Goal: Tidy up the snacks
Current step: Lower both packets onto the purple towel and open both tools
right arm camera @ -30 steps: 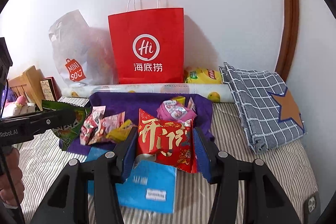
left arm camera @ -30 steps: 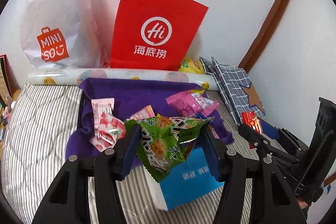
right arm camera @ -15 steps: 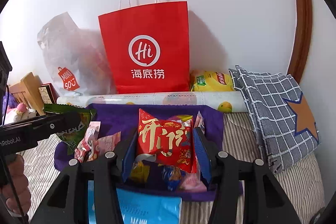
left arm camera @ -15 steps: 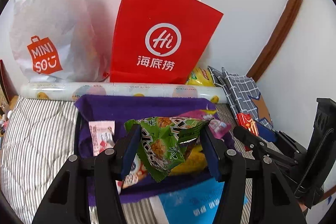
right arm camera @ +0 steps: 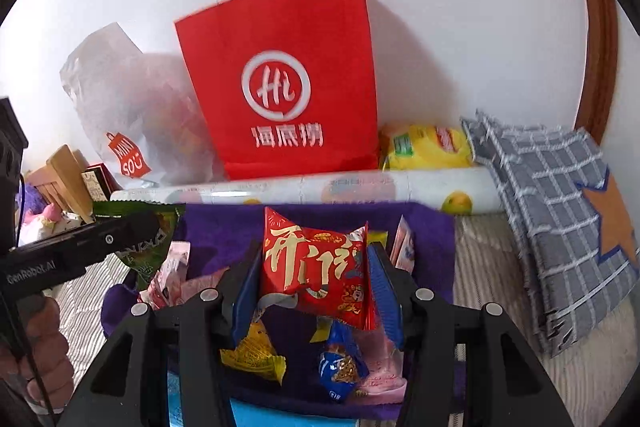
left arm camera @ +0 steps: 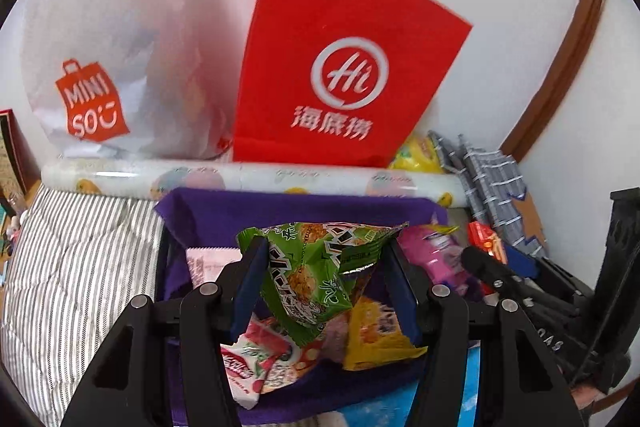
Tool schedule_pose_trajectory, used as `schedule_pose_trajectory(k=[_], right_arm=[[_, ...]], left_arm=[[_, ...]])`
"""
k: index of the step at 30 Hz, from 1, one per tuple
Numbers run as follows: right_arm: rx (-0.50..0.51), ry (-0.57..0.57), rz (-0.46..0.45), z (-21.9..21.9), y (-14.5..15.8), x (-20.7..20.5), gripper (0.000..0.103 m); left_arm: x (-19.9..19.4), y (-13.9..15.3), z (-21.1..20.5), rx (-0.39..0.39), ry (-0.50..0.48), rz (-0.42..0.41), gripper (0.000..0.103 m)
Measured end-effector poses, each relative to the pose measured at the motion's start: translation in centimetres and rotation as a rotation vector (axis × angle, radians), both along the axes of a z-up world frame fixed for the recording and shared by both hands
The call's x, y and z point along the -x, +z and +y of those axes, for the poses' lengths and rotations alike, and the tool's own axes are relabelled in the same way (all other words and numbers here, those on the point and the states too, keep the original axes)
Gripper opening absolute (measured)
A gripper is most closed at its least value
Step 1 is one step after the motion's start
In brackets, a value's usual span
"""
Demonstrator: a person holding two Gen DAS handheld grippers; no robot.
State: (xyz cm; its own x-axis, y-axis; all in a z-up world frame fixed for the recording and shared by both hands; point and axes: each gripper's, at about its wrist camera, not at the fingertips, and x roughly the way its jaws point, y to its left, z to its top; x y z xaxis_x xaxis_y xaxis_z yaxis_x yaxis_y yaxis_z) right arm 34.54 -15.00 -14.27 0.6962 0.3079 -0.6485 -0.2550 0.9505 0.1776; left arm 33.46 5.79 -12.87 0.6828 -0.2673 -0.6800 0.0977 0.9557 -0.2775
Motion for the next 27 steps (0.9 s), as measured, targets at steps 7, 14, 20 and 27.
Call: schedule_pose_trajectory(k=[7, 14, 20, 27], right_arm=[[-0.017, 0.027, 0.015, -0.3, -0.6, 0.2, 0.049], [-0.024, 0.051, 0.064, -0.1, -1.6, -0.4, 0.049], [-0.009, 0.051, 0.072, 0.1, -2.0, -0.6, 0.051], [0.011, 0.056, 0.082, 0.3, -2.3, -0.6, 0.051]], left_arm=[[-0.3, -1.0, 0.5, 0.004, 0.013, 0.025, 0.057], [-0.6, -1.7, 0.4, 0.017, 0.003, 0.050, 0.057], [-0.9, -2.4, 0.4, 0.035, -0.004, 0.077, 0.057], [-1.1, -3.0, 0.3, 0.058, -0.012, 0.095, 0.057]])
